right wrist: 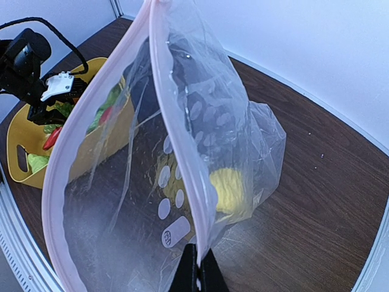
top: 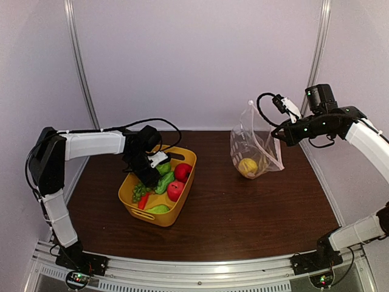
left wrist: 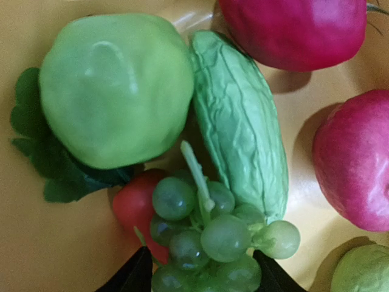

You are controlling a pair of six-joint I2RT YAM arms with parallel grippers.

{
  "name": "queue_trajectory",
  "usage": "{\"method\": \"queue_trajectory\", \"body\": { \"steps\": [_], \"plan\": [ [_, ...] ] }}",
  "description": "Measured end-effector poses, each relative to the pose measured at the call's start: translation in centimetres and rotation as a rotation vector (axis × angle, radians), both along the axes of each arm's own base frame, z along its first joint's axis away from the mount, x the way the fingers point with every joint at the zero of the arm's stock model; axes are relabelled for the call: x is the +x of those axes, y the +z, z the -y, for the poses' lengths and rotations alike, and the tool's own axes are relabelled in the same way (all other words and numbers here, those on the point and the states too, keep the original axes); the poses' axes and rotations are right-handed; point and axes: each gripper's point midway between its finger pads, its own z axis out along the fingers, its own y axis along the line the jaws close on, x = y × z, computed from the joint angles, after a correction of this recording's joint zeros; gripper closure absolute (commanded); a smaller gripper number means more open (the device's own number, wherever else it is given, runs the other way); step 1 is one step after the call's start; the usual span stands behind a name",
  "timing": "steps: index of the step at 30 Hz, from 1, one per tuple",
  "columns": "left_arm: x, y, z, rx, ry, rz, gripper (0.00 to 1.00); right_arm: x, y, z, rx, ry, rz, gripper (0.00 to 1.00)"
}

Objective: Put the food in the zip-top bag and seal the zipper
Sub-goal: Pick up the fake fruit from the bin.

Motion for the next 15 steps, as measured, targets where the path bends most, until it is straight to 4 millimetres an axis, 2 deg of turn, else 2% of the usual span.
{"method": "queue_trajectory", "body": {
  "steps": [5,8,12,15],
  "plan": [
    [0.07,-0.5,0.37,0.001,-0.017,-0.003,0.44,0.0,-0.01,0.0,0.0,0.0,0.0,1.0],
    [0.06,-0.59,0.39,0.001,-0.02,-0.005,0.55,0.0,-0.01,0.0,0.0,0.0,0.0,1.0],
    [-0.04,-0.67,0.53,-0.005,-0.023,-0.012,0.78,0.0,-0.01,0.0,0.0,0.0,0.0,1.0],
    [0.07,-0.44,0.83,-0.02,-0.023,-0.01,0.84,0.0,-0.02,0.0,0.0,0.0,-0.001,1.0]
  ]
}}
